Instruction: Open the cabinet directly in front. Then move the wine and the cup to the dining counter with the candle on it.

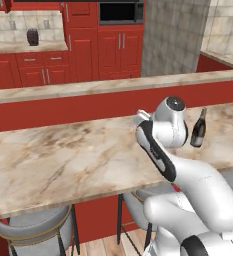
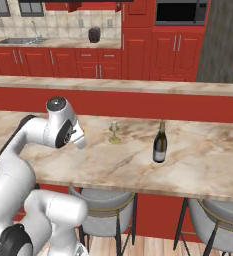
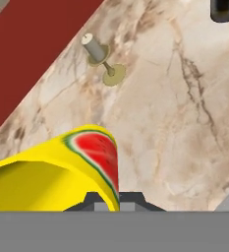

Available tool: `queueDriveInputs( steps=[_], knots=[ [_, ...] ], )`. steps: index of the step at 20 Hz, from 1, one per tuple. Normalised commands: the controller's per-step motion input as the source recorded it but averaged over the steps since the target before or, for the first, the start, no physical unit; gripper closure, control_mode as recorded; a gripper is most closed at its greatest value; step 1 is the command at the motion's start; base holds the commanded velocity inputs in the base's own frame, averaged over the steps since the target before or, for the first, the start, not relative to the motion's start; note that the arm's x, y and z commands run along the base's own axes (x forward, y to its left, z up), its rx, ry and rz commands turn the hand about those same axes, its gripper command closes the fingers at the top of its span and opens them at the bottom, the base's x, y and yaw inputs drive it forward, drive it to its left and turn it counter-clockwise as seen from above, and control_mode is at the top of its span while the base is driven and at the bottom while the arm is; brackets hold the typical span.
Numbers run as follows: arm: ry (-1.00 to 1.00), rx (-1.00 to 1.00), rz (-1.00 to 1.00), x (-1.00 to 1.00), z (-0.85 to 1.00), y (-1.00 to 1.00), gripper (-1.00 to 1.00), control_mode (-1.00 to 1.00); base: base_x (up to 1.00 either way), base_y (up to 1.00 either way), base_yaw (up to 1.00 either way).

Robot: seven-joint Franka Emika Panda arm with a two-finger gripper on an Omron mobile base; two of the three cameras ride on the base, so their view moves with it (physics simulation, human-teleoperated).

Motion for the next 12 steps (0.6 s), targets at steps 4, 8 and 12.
queueDriveInputs(
  steps=[4, 8, 12],
  knots=[
    [0.18, 0.04, 0.00, 0.84, -0.01, -0.01, 1.00, -1.00, 0.00, 0.00, 0.00],
    [0.10, 0.01, 0.00, 0.51, -0.33, -0.20, 1.00, -1.00, 0.00, 0.00, 0.00],
    [0.00, 0.00, 0.00, 0.08, -0.82, -0.37, 1.00, -1.00, 0.00, 0.00, 0.00]
  ],
)
